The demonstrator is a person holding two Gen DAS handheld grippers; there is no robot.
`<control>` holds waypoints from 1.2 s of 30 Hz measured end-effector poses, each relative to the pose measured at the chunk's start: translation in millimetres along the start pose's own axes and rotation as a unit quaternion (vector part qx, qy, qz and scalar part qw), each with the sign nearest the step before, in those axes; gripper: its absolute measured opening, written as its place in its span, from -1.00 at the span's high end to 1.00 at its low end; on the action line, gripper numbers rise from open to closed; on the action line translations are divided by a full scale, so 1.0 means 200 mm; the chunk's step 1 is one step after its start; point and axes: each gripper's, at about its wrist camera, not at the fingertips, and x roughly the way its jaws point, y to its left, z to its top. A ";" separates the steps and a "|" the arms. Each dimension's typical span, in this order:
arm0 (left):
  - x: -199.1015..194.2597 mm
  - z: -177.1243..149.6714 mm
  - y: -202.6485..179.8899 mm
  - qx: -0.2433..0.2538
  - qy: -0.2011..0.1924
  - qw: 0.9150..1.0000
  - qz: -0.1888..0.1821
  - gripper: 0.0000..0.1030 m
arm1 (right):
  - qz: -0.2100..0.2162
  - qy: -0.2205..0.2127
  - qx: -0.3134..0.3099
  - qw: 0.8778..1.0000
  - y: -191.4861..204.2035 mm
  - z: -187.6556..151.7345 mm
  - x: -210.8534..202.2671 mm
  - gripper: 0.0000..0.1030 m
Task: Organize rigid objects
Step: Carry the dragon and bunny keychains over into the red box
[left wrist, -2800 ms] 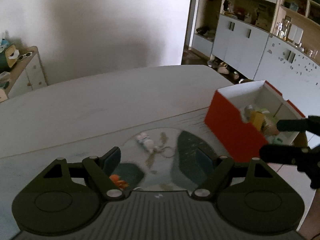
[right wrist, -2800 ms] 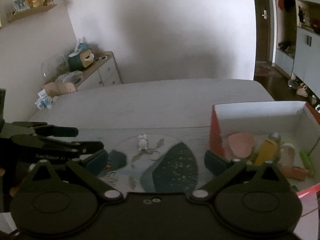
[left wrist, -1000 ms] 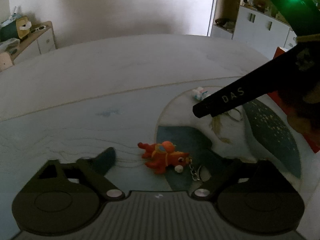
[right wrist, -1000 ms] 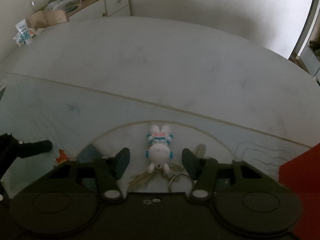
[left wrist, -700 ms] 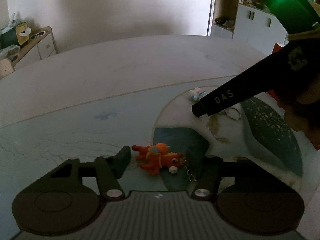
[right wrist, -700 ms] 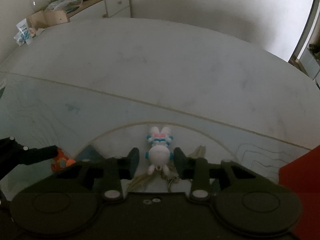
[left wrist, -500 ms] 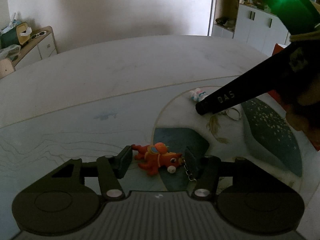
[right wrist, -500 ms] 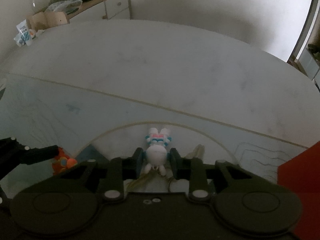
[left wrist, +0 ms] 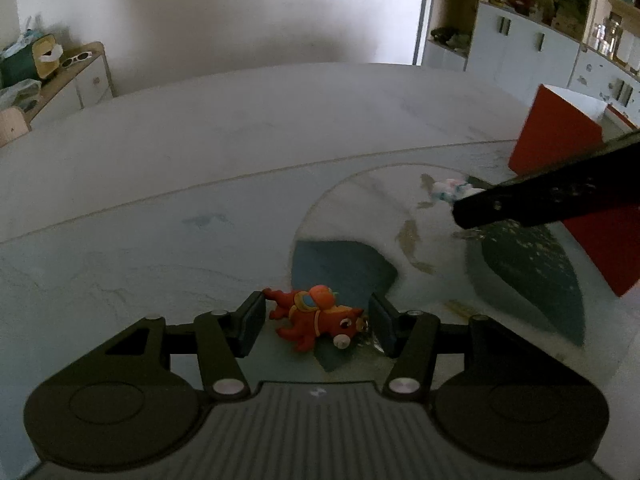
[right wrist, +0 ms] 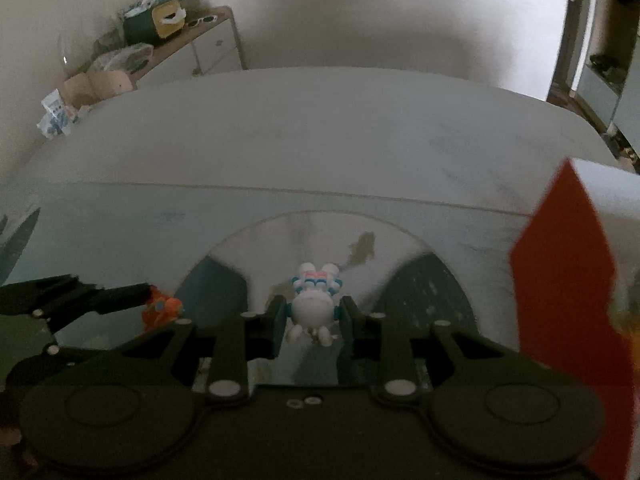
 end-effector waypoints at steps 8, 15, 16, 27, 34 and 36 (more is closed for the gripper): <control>-0.10 0.01 -0.07 -0.003 0.003 1.000 -0.015 -0.10 | 0.013 -0.032 0.033 0.999 -0.09 -0.08 -0.25 0.48; -0.23 0.08 -0.16 -0.012 -0.001 1.000 -0.028 -0.09 | 0.024 -0.064 0.051 0.996 -0.18 -0.12 -0.46 0.48; -0.25 0.09 -0.17 -0.010 -0.003 1.000 -0.029 -0.10 | 0.026 -0.067 0.053 0.996 -0.19 -0.13 -0.49 0.48; -0.47 0.35 -0.43 0.005 -0.048 0.998 -0.050 -0.10 | 0.026 -0.116 0.076 0.990 -0.47 -0.13 -0.76 0.48; -0.50 0.48 -0.68 0.015 -0.067 0.996 -0.054 -0.10 | 0.019 -0.134 0.089 0.987 -0.73 -0.17 -0.86 0.48; -0.50 0.50 -0.76 0.024 -0.069 0.996 -0.056 -0.10 | 0.015 -0.136 0.092 0.986 -0.80 -0.19 -0.88 0.48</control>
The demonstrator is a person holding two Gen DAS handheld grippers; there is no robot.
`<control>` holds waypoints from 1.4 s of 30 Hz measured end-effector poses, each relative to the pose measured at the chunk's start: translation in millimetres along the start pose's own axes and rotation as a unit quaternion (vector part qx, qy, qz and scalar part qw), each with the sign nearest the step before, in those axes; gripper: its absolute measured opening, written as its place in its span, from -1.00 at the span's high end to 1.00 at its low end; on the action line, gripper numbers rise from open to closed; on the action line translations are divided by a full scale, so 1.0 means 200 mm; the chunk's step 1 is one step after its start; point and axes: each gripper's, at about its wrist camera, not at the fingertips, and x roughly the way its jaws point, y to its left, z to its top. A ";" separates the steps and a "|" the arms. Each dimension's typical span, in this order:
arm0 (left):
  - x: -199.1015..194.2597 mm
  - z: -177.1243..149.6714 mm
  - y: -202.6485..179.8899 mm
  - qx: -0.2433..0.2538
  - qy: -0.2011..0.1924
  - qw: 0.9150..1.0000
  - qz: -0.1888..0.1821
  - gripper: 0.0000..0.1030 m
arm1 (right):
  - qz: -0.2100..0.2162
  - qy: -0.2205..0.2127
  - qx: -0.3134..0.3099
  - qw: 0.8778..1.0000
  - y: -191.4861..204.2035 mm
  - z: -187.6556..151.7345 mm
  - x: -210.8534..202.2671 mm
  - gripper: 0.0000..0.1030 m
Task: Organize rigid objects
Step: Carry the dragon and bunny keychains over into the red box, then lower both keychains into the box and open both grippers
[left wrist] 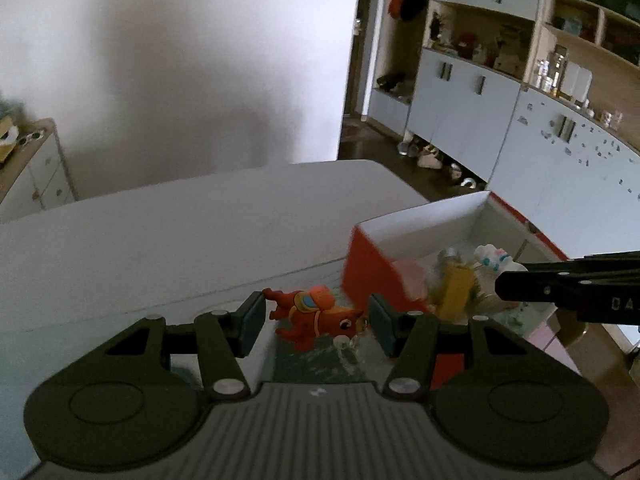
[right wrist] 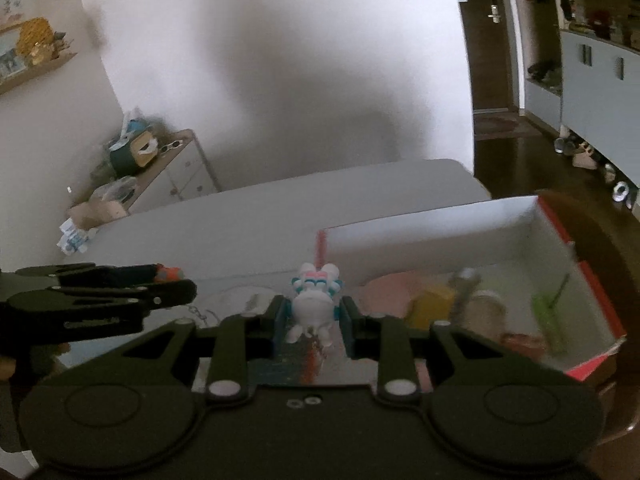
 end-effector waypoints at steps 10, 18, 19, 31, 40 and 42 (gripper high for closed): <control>0.17 0.18 -0.35 0.033 0.002 0.999 -0.013 -0.10 | -0.022 0.001 0.003 1.000 -0.34 0.01 -0.05 0.48; 0.41 0.27 -0.53 0.040 0.034 0.999 -0.014 -0.10 | -0.034 0.010 0.002 0.999 -0.51 -0.01 -0.05 0.48; 0.44 0.28 -0.54 0.041 0.039 0.998 -0.012 -0.10 | -0.036 0.012 0.001 0.999 -0.53 -0.02 -0.05 0.48; 0.81 0.25 -0.63 0.064 0.103 0.992 0.015 -0.10 | -0.060 0.045 -0.030 0.997 -0.65 -0.05 0.11 0.48; 1.05 0.19 -0.69 0.091 0.154 0.983 0.049 -0.10 | -0.084 0.087 -0.076 0.990 -0.66 -0.11 0.26 0.48; 1.08 0.19 -0.71 0.104 0.160 0.980 0.055 -0.10 | -0.085 0.096 -0.079 0.989 -0.67 -0.11 0.28 0.48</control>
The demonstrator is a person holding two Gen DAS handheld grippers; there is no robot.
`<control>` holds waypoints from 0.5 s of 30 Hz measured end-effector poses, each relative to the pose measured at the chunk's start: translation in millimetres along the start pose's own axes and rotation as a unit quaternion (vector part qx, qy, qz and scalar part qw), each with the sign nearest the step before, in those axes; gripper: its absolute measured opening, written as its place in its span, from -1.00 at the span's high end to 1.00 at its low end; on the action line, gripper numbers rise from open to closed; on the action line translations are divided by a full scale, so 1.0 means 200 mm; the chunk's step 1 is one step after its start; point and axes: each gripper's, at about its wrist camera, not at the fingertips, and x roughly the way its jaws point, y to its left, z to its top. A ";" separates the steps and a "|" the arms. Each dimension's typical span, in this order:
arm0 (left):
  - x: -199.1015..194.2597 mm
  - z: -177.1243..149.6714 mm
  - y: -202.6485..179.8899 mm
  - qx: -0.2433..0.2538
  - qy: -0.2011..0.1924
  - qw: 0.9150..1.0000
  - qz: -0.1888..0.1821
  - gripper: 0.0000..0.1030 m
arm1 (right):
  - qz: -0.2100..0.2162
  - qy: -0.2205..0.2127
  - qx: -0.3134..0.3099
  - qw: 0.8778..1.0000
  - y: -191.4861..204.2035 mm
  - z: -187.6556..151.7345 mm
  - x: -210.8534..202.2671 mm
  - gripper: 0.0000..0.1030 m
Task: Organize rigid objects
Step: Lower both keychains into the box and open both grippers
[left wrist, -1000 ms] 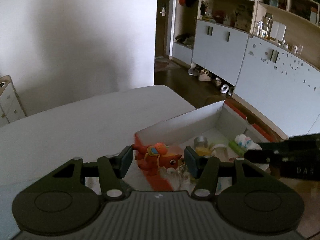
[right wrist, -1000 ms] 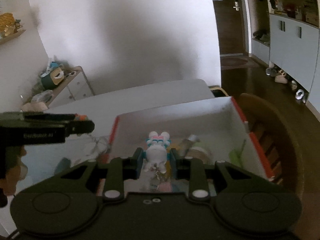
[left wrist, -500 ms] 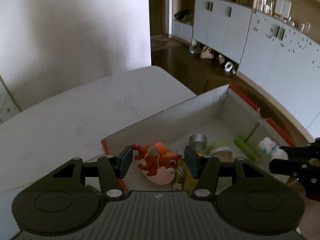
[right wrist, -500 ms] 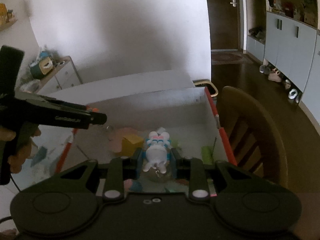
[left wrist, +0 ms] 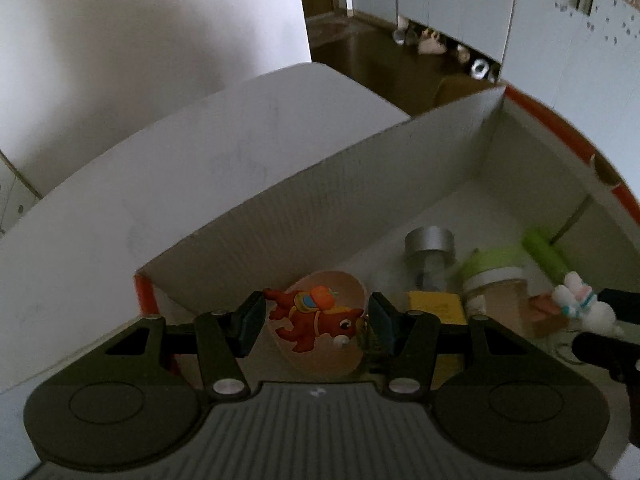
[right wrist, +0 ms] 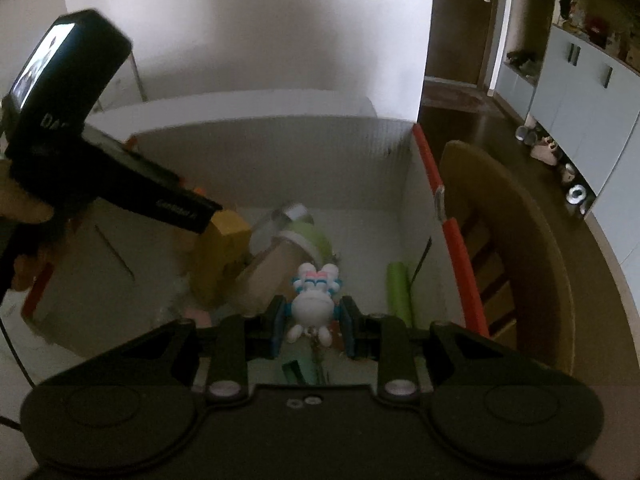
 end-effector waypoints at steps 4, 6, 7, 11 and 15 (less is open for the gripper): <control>0.03 0.01 -0.02 0.007 0.018 1.000 -0.005 -0.10 | 0.002 0.014 0.002 1.000 -0.01 -0.01 0.03 0.47; 0.06 0.01 -0.03 0.010 0.028 1.000 -0.003 -0.10 | 0.004 0.014 -0.002 1.000 0.00 -0.01 0.03 0.47; 0.06 0.01 -0.03 0.010 0.032 0.999 -0.002 -0.10 | 0.005 0.014 -0.003 1.000 0.00 -0.01 0.03 0.46; 0.09 0.02 -0.04 0.009 0.055 0.998 -0.012 -0.10 | 0.008 0.013 0.001 1.000 0.00 -0.01 0.02 0.44; 0.09 0.02 -0.03 0.005 0.064 0.998 -0.021 -0.11 | 0.007 0.010 0.003 1.000 -0.02 -0.01 0.02 0.37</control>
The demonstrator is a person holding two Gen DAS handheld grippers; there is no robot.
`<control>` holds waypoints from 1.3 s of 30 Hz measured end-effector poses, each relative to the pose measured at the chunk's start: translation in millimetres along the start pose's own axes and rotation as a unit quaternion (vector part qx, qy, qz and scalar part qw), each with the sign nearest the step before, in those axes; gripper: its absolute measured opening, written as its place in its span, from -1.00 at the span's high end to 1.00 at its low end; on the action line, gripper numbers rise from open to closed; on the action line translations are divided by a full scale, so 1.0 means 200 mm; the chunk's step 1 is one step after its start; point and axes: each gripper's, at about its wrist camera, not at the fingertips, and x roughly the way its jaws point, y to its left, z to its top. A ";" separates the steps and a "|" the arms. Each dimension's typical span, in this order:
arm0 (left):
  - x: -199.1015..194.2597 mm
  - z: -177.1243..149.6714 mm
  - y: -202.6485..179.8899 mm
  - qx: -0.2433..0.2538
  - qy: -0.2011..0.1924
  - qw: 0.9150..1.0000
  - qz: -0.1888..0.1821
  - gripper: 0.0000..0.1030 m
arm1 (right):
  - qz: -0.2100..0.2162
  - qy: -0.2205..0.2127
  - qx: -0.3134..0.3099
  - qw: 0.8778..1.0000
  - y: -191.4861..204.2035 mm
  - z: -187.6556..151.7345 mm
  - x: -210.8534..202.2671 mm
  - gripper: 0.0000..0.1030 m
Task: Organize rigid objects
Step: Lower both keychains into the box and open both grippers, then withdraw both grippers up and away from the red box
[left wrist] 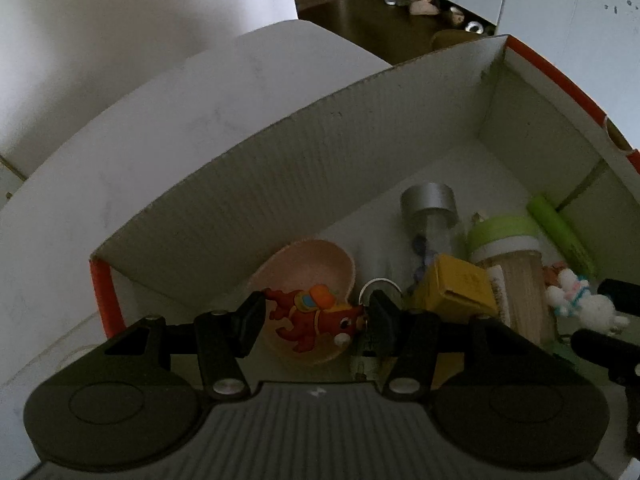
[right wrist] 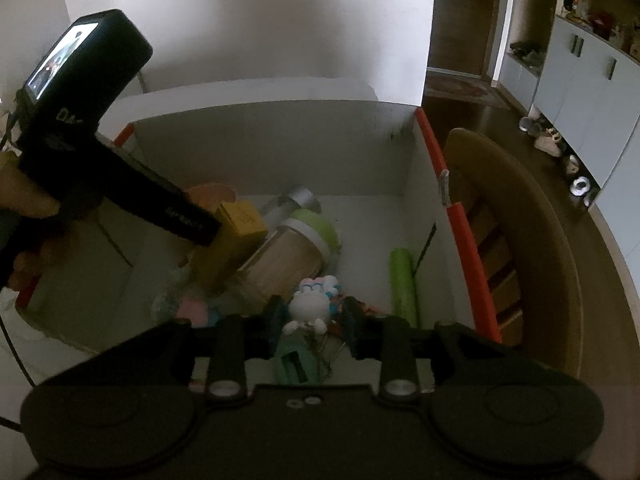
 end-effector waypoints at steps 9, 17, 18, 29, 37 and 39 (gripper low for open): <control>-0.07 -0.06 -0.07 0.026 -0.009 1.000 0.005 -0.15 | 0.005 -0.021 0.019 1.000 -0.06 0.00 -0.08 0.02; -0.24 -0.12 -0.05 0.011 -0.053 0.999 -0.004 -0.33 | 0.013 -0.037 0.030 0.999 -0.07 -0.01 -0.17 0.00; -0.26 -0.13 -0.04 0.008 -0.057 0.998 -0.005 -0.33 | 0.015 -0.040 0.031 0.999 -0.07 -0.01 -0.18 -0.01; -0.47 -0.27 0.02 -0.012 -0.118 0.993 -0.021 -0.33 | 0.015 -0.082 0.048 0.995 0.01 0.00 -0.33 -0.24; -0.67 -0.40 0.08 -0.010 -0.172 0.984 -0.044 -0.42 | 0.012 -0.114 0.063 0.991 0.11 0.00 -0.45 -0.44; -0.71 -0.43 0.10 -0.008 -0.183 0.982 -0.050 -0.43 | 0.012 -0.121 0.072 0.990 0.13 -0.01 -0.48 -0.51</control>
